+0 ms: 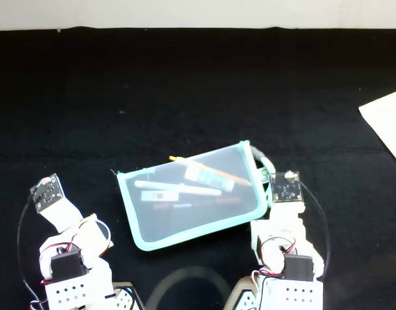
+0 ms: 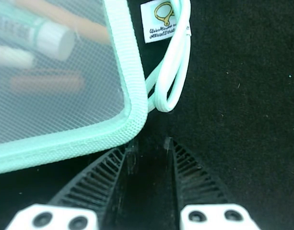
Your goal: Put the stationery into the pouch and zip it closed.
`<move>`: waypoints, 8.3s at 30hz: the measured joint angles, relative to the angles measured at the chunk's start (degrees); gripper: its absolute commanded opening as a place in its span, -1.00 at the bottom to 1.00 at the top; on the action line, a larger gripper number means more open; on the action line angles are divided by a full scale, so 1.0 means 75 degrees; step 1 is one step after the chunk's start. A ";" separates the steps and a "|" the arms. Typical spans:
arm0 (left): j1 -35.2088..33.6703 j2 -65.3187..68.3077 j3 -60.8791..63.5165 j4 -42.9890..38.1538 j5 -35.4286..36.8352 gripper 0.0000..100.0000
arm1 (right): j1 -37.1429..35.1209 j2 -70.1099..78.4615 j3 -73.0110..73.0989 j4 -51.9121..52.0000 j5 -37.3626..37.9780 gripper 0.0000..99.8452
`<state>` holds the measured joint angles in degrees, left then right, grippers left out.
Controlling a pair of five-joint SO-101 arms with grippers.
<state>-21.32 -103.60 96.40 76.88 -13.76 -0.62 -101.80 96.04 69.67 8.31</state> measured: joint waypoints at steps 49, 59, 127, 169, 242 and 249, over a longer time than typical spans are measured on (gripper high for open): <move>0.0000 0.0000 0.0000 0.0000 0.0000 -0.95 | 0.0000 0.0000 0.0000 0.0000 0.0000 -0.79; 0.1465 0.0047 0.0000 -0.0387 -0.0316 -0.78 | 0.0000 0.0000 0.0000 -0.1958 0.0000 -0.79; 0.0938 0.9670 -0.9987 0.2403 -0.1078 -0.71 | -0.0059 1.0397 -0.5380 -0.3399 0.0891 -0.51; 0.0938 0.9670 -0.9448 0.2403 -0.1078 -0.71 | 0.0504 1.0409 -1.0256 -0.0621 -0.1301 -0.99; 0.0891 0.6670 -1.3749 0.3212 -0.1078 -0.51 | -0.7349 1.2366 -2.0970 0.2637 -0.0973 -0.99; -0.0035 0.6670 -1.3749 0.2966 -0.1067 -0.51 | -0.7373 1.2366 -2.1368 0.3048 -0.0973 -0.99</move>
<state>-21.58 -53.58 -6.73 99.12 -21.76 -55.91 -9.05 -64.22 92.53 1.01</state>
